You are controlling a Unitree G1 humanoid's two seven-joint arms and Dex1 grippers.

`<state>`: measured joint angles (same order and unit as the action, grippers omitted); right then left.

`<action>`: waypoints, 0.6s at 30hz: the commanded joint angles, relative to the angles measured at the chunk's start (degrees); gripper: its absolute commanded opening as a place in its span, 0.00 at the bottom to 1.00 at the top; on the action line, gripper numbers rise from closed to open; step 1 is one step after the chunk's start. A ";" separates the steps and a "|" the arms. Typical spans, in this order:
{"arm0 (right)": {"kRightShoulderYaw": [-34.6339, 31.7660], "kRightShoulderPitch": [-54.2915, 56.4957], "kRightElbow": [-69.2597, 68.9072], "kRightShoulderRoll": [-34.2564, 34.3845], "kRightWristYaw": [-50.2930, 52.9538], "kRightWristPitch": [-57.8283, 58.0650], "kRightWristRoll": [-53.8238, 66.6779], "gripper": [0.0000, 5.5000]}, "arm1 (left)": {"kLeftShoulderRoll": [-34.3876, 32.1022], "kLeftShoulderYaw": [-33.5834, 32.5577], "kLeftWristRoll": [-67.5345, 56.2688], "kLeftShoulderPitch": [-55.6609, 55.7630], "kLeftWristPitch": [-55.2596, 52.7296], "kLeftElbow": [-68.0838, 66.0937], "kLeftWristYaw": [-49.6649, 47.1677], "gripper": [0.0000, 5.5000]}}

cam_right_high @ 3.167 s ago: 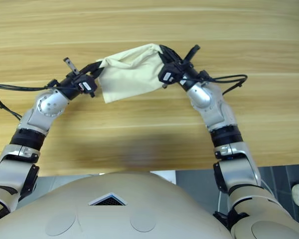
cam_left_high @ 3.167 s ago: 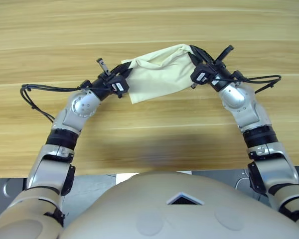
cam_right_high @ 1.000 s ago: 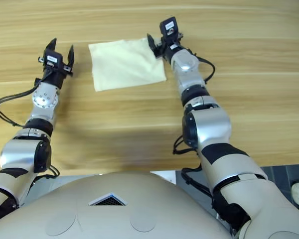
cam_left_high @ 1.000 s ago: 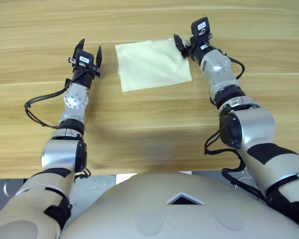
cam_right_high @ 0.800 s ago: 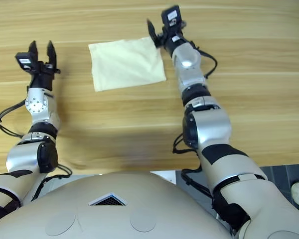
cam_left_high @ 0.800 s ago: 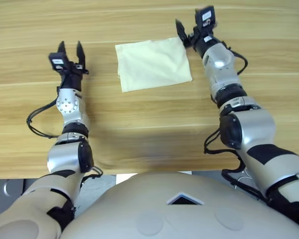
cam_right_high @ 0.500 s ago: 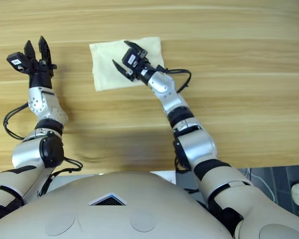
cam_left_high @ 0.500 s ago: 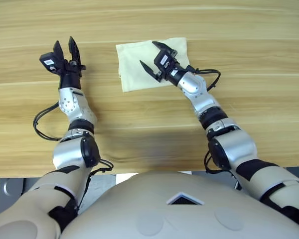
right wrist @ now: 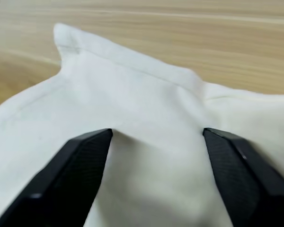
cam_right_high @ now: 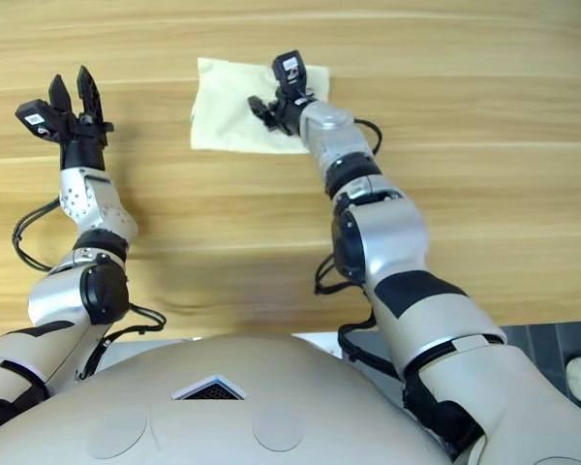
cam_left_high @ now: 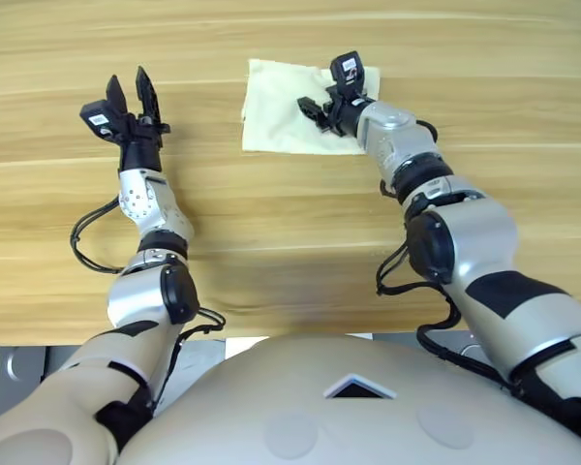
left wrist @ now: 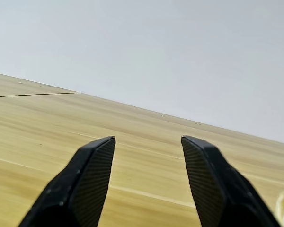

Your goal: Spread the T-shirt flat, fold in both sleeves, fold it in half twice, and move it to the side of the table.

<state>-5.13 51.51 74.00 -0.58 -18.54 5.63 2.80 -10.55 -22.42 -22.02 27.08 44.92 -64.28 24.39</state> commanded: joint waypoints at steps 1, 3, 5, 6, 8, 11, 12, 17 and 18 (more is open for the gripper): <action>-8.01 -1.77 2.73 -9.03 11.30 3.15 4.10 0.65 | -0.60 -1.04 0.05 -0.55 0.66 1.43 -0.35 0.47; -13.83 -2.39 2.95 -14.95 17.35 2.20 7.57 0.65 | -0.83 -1.57 -0.09 -1.13 0.83 2.03 -0.38 0.47; -18.74 -4.10 3.19 -20.56 22.83 0.80 10.32 0.65 | -1.13 -2.09 -0.13 -1.88 1.08 2.52 -0.58 0.47; -20.90 -5.52 3.39 -23.15 25.69 0.21 11.27 0.65 | -1.24 -2.34 -0.03 -2.63 1.34 3.04 -0.98 0.47; -24.08 -8.01 3.70 -26.25 30.02 -0.33 12.48 0.65 | -1.35 -2.52 0.25 -4.16 1.80 4.36 -1.60 0.47; -27.08 -10.84 3.87 -27.64 33.33 -0.76 13.56 0.65 | -1.75 -2.50 0.89 -6.00 2.07 6.24 -2.42 0.47; -27.73 -11.47 3.89 -27.57 33.71 -0.91 13.64 0.65 | -2.01 -2.51 1.25 -6.51 2.03 6.67 -2.96 0.47; -26.67 -11.95 3.15 -27.98 36.43 -6.79 9.90 0.65 | -3.02 1.69 12.16 -7.00 1.61 10.29 -13.71 0.47; -24.18 -10.74 2.32 -28.35 37.18 -10.85 7.11 0.65 | -3.22 4.25 17.78 -6.14 1.05 11.55 -17.89 0.47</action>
<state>-32.02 40.49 76.43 -28.57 16.58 -1.39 12.83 -13.28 -21.53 -11.10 19.81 47.12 -54.52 11.54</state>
